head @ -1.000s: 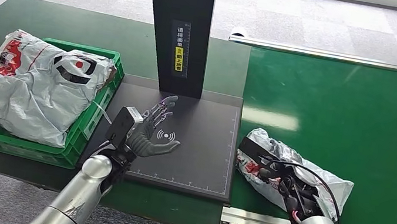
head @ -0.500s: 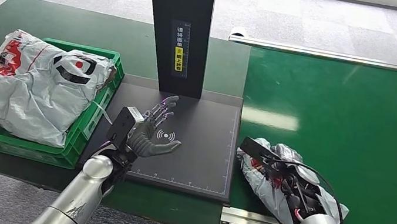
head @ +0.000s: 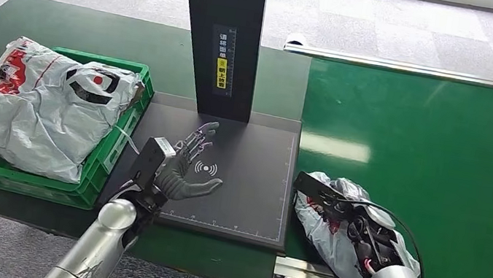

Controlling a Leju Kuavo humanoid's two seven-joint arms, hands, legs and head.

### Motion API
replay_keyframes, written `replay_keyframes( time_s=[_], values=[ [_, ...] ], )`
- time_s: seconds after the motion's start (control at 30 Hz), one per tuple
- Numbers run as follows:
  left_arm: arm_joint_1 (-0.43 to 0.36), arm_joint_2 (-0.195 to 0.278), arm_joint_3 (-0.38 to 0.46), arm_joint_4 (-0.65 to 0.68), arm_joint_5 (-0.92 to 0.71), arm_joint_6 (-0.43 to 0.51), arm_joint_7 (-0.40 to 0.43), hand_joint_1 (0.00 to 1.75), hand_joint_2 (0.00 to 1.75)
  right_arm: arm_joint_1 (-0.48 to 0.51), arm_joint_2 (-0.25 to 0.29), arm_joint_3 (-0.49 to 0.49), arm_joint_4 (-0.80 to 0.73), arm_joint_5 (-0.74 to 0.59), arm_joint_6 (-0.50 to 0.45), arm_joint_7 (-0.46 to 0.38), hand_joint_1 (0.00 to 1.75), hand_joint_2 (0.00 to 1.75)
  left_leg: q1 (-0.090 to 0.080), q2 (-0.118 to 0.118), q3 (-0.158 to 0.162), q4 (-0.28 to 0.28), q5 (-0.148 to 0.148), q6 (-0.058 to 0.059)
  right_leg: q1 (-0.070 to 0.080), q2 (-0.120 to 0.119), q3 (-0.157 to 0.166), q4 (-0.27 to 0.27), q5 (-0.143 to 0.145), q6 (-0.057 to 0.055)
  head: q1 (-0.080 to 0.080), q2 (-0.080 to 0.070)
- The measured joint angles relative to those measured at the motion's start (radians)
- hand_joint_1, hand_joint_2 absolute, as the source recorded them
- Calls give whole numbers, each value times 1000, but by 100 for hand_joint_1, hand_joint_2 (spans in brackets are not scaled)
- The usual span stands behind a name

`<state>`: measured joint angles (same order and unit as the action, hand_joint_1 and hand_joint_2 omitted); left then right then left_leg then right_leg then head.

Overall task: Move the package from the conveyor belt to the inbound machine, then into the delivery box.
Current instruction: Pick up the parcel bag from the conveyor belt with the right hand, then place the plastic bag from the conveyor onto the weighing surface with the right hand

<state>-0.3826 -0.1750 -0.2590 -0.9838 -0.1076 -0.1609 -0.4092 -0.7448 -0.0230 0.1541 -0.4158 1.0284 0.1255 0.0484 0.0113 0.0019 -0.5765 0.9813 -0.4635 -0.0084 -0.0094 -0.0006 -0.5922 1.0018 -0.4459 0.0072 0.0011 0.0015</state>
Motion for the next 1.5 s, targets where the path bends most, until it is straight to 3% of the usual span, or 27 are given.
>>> replay_keyframes(
  time_s=[0.23, 0.6, 0.7, 1.03, 1.2, 1.33, 1.5],
  values=[
    [68, 1, 20, -110, 43, 34, -17, 0, 175, 40, 11, -38, -120, -127, -237, -159, 175, 175, 0, 1, 0, 0, 0, 0, 0, 0, -1, 0, 0, 0, 0, 0],
    [109, 11, 56, -219, 119, 132, -125, 0, 175, 214, 51, -93, -596, -481, -358, -497, 175, 175, 0, 0, -1, 0, 0, 0, 0, -1, 0, 0, 0, 0, 0, 0],
    [111, 14, 60, -227, 126, 139, -136, 0, 175, 238, 57, -93, -670, -510, -372, -529, 175, 175, 0, 0, 0, 0, 0, 0, 0, -1, 0, 0, 0, 0, 0, 0],
    [118, 16, 68, -239, 126, 143, -138, 0, 175, 268, 61, -93, -759, -518, -372, -536, 175, 175, 0, 0, 0, 0, 0, 0, 0, -1, 0, 0, 0, 0, 0, 0],
    [114, 19, 76, -240, 142, 155, -153, 0, 175, 276, 65, -79, -777, -508, -393, -607, 175, 175, 0, 0, -1, 0, 0, 0, 0, -1, 0, 0, 0, 0, 0, 0],
    [96, 22, 79, -240, 146, 139, -164, 0, 175, 246, 66, 12, -761, -315, -390, -598, 175, 175, 0, 1, -1, -1, 0, 0, 0, 0, 0, 0, 0, 0, 0, 0],
    [70, 20, 79, -239, 139, 126, -166, 0, 175, 91, 75, 214, -589, -136, -323, -570, 175, 175, 0, 2, 0, -1, 1, 0, 0, 1, 0, 0, 0, 0, 0, 0]
  ],
)
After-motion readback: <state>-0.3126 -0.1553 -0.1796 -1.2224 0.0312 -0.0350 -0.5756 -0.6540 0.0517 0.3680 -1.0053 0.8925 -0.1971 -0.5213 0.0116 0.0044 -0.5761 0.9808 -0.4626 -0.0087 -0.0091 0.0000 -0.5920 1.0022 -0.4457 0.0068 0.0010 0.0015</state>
